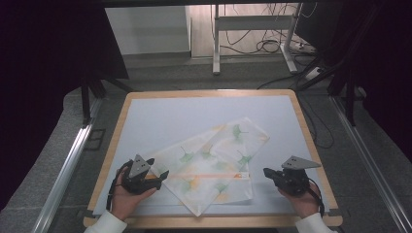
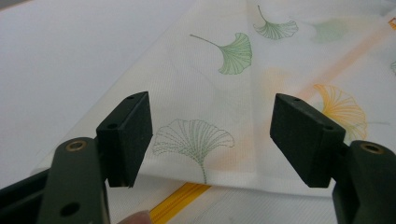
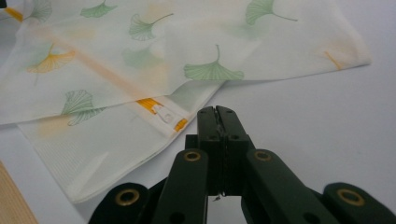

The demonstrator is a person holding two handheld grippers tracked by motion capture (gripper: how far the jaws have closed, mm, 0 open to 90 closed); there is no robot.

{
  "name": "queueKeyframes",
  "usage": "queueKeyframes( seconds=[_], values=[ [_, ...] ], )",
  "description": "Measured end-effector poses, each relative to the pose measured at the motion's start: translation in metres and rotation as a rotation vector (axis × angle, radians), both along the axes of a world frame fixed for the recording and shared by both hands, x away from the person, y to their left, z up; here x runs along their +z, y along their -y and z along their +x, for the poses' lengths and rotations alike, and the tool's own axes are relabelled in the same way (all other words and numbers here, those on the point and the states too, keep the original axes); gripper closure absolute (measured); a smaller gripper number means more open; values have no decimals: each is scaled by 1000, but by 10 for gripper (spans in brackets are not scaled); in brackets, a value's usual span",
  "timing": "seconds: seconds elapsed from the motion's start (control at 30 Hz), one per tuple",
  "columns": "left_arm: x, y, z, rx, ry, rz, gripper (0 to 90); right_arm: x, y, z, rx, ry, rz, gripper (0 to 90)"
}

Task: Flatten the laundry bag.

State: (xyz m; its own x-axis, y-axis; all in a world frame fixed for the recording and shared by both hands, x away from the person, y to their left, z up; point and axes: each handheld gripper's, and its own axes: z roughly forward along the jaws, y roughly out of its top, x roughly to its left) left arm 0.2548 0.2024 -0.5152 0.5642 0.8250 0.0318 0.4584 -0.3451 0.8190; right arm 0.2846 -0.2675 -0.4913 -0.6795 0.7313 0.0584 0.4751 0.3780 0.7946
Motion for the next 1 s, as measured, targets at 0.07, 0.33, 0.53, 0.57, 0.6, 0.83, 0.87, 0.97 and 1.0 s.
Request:
queueKeyframes(
  seconds=[0.07,0.33,0.53,0.57,0.6,0.83,0.87,0.97,1.0],
  values=[
    [0,1,1,-6,-5,1,296,0,-2,-1,7,-3,-5,890],
    [0,3,0,-15,-13,-3,297,-2,-12,-2,32,-16,-14,890],
    [1,4,-1,-18,-7,-4,301,-4,-22,-3,64,-29,-24,890],
    [1,4,-1,-21,-8,-7,302,-5,-23,-4,67,-30,-24,890],
    [1,5,-1,-22,-7,-7,302,-6,-25,-4,73,-33,-27,890],
    [2,9,-2,-38,-5,-6,305,-11,-38,-5,110,-55,-44,890],
    [3,9,-3,-39,-6,-5,305,-12,-40,-5,118,-57,-51,890],
    [3,11,-4,-45,-5,-8,305,-16,-47,-6,132,-71,-69,890],
    [3,13,-5,-52,-6,-8,305,-17,-48,-6,137,-75,-75,891]
  ],
)
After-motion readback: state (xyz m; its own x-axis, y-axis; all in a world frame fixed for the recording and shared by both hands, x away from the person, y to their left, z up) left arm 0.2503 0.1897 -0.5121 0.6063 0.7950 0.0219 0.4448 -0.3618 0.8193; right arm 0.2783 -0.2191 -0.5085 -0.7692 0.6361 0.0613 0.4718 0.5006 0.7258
